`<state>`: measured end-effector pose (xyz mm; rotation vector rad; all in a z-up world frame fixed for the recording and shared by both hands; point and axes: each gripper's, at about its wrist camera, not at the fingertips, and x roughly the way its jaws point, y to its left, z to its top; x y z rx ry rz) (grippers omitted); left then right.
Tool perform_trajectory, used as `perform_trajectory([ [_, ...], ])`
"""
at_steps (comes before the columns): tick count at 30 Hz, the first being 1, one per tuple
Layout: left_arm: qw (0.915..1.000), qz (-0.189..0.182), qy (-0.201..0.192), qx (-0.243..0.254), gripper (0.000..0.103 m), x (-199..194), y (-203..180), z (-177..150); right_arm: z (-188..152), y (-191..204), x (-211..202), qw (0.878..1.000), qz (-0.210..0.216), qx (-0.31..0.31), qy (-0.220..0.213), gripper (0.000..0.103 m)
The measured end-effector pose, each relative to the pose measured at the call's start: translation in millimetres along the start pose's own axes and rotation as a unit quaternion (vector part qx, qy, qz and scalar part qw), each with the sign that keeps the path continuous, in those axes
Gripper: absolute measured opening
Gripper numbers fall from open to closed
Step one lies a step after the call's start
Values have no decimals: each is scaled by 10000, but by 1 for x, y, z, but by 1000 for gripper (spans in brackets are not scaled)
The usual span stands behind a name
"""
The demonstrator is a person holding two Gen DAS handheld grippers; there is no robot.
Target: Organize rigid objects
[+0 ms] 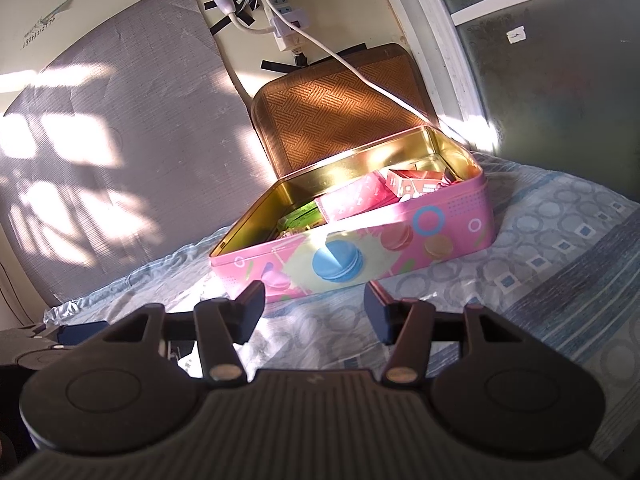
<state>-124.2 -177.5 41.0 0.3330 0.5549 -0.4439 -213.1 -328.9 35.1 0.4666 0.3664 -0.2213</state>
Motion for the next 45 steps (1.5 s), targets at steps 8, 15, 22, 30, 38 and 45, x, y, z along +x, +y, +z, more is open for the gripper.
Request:
perform_trajectory([
  [8, 9999, -105, 39, -56, 103, -3, -1, 0, 1, -1, 0, 10000, 8, -8, -9, 58],
  [15, 9998, -151, 84, -58, 103, -5, -4, 0, 0, -1, -3, 10000, -3, 10, -37, 58],
  [22, 9993, -242, 274, -109, 103, -3, -5, -3, 1, -1, -4, 10000, -18, 24, -31, 58],
  [30, 9983, -248, 466, -228, 103, -1, -4, -3, 0, -1, -4, 10000, -19, 32, -27, 58],
  [38, 9989, -53, 441, -150, 103, -1, -7, -5, -1, -2, -5, 10000, -19, 51, -9, 58],
  [45, 9986, 112, 520, -32, 103, 0, -9, -7, -2, -2, -5, 10000, -23, 70, 1, 58],
])
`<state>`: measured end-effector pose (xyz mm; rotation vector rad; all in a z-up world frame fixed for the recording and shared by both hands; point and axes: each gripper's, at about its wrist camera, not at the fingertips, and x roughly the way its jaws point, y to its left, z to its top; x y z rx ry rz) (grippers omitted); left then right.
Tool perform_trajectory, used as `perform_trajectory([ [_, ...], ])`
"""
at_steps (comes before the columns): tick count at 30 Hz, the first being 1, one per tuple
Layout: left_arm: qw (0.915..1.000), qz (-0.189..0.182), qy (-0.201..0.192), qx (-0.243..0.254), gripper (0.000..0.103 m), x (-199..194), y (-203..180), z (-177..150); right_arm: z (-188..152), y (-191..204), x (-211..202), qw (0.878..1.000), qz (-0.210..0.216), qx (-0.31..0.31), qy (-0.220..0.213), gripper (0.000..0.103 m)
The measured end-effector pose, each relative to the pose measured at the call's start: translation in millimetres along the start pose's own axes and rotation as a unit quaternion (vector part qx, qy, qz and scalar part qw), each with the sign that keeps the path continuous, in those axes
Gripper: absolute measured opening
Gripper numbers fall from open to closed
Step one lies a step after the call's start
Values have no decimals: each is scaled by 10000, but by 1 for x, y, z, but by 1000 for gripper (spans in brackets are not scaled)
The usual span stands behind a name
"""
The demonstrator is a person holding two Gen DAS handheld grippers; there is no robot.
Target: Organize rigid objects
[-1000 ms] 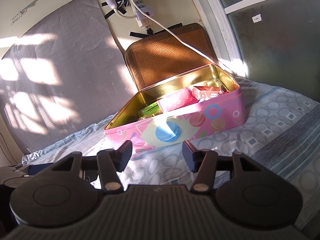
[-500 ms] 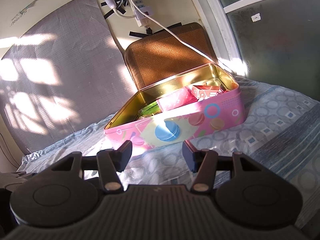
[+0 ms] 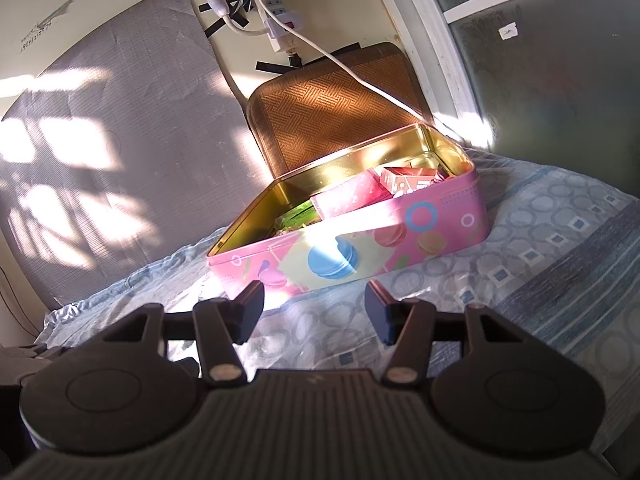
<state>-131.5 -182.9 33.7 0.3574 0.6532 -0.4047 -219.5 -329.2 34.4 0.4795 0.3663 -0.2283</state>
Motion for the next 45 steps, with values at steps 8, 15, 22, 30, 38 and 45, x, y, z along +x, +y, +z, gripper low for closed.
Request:
perform_trajectory([
  [8, 9999, -78, 150, -33, 103, 3, 1, -2, -1, 0, -1, 10000, -14, 8, -2, 58],
  [15, 9995, -143, 250, -108, 103, 5, 3, -2, -2, 1, -1, 10000, -10, 6, 20, 58],
  [22, 9991, -191, 351, -145, 103, 8, 3, -2, -1, -1, 0, 10000, -7, 31, 48, 58],
  [30, 9986, -213, 454, -182, 103, 9, 3, -3, -1, -1, 0, 10000, -6, 33, 47, 58],
  [38, 9985, -217, 471, -191, 103, 10, 2, -3, -1, -1, 0, 10000, -12, 32, 47, 58],
  [45, 9983, -231, 494, -188, 103, 10, 2, -3, -1, -1, 0, 10000, -11, 30, 48, 58],
])
